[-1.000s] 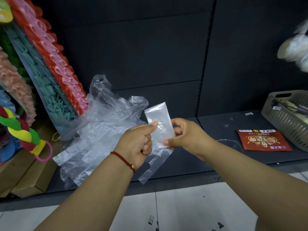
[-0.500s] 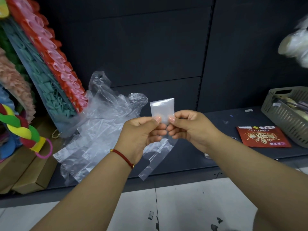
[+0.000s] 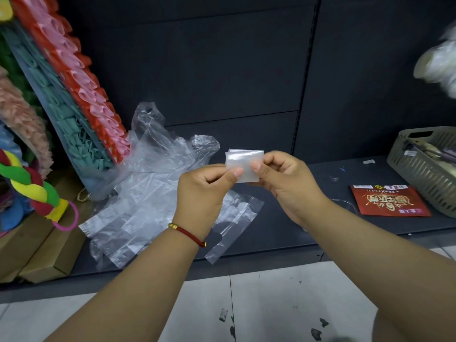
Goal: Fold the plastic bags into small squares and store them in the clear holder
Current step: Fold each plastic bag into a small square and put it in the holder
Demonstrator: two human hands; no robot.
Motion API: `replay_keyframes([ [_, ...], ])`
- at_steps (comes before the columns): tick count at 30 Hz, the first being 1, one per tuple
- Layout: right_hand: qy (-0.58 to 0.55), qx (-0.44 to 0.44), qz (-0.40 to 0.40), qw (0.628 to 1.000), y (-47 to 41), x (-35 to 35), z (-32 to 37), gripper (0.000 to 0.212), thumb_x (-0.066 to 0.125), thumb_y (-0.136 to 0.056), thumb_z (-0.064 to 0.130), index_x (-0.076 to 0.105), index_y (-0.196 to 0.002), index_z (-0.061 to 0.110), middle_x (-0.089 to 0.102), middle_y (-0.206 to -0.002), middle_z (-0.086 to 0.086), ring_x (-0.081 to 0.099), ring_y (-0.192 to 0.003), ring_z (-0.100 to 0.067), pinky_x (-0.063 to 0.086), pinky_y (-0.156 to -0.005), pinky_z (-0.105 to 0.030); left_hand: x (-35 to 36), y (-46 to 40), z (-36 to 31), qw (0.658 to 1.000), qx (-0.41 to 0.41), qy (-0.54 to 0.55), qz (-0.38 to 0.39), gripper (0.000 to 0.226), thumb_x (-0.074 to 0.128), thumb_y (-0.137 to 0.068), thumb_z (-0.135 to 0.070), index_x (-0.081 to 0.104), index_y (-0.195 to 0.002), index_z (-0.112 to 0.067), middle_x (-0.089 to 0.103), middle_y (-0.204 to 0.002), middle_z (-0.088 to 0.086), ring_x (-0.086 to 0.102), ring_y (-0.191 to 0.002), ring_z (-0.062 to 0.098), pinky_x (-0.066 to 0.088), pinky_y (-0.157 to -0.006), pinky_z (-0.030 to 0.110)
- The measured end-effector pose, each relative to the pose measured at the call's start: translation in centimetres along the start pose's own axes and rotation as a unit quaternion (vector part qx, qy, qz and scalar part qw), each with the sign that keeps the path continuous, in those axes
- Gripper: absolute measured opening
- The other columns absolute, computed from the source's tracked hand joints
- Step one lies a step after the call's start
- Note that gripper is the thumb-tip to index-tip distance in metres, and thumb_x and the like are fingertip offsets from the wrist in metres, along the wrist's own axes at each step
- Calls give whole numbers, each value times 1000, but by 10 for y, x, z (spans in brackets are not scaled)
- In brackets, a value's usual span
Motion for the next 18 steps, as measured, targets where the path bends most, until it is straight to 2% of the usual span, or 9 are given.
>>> replay_keyframes([
  [2, 13, -11, -26, 1000, -1, -2, -1, 12, 69, -86, 15, 66, -77, 8, 67, -86, -16, 65, -81, -24, 55, -85, -39, 2, 2, 0, 1000, 6, -7, -7, 18, 73, -84, -11, 75, -75, -26, 73, -76, 5, 63, -69, 12, 52, -65, 22],
  [4, 30, -14, -43, 999, -1, -4, -3, 15, 68, -88, 11, 66, -74, 7, 64, -79, -11, 61, -76, -20, 54, -81, -36, 3, 2, 2, 1000, -11, -7, -22, 14, 74, -83, -13, 75, -76, -25, 72, -76, 11, 63, -68, 20, 50, -62, 23],
  [6, 41, -21, -54, 997, -1, -5, -3, 16, 68, -88, 10, 65, -75, 3, 62, -77, -12, 59, -74, -19, 53, -78, -35, 5, 1, 5, 997, -54, 38, -41, 9, 75, -82, -14, 72, -89, -18, 74, -81, 6, 70, -75, 21, 53, -67, 25],
  [9, 54, -31, -54, 997, -1, -4, -2, 17, 68, -88, 8, 63, -76, -2, 62, -75, -12, 57, -72, -17, 52, -72, -31, 9, -1, 11, 979, -136, 146, -39, 31, 73, -83, -18, 59, -110, -13, 74, -83, -3, 71, -79, 11, 57, -70, 26],
  [10, 63, -32, -50, 996, 0, -3, -2, 16, 68, -88, 7, 62, -76, -2, 61, -72, -8, 57, -68, -14, 51, -67, -27, 10, -1, 10, 977, -143, 152, -29, 28, 71, -85, -20, 62, -110, -13, 73, -80, -6, 70, -76, 8, 56, -69, 25],
  [12, 70, -30, -38, 996, 2, 1, 1, 12, 67, -88, 3, 62, -78, -3, 60, -69, -3, 56, -62, -8, 49, -61, -19, 11, -1, 10, 982, -133, 131, -19, 14, 69, -87, -20, 69, -97, -11, 72, -77, -3, 67, -71, 8, 53, -65, 24],
  [14, 53, -18, -33, 998, 4, 4, 2, 8, 65, -90, 4, 57, -87, 3, 61, -67, -1, 58, -60, -8, 50, -56, -20, 10, 0, 9, 987, -110, 112, -42, 8, 70, -87, -18, 71, -85, -11, 70, -73, 0, 63, -66, 9, 49, -61, 22],
  [16, 62, 10, -44, 997, 6, 7, 4, 13, 61, -94, 20, 50, -94, 12, 62, -70, 3, 59, -58, -12, 49, -49, -25, 13, 3, 8, 991, -86, 90, -53, 8, 72, -86, -18, 71, -80, -12, 68, -69, -3, 59, -62, 6, 47, -59, 19],
  [18, 140, 15, -58, 988, 8, 8, 5, 21, 53, -97, 36, 51, -94, 16, 60, -73, -1, 55, -54, -11, 44, -46, -23, 18, 6, 6, 993, -74, 76, -54, 9, 73, -86, -17, 71, -79, -12, 66, -69, -2, 58, -64, 6, 49, -62, 19],
])
Point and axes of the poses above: each hand's wrist, its own y-axis away from the middle knuckle, its own x-axis out of the palm, z = x × y, the point moved 4 cm from there along -y, towards the middle knuckle
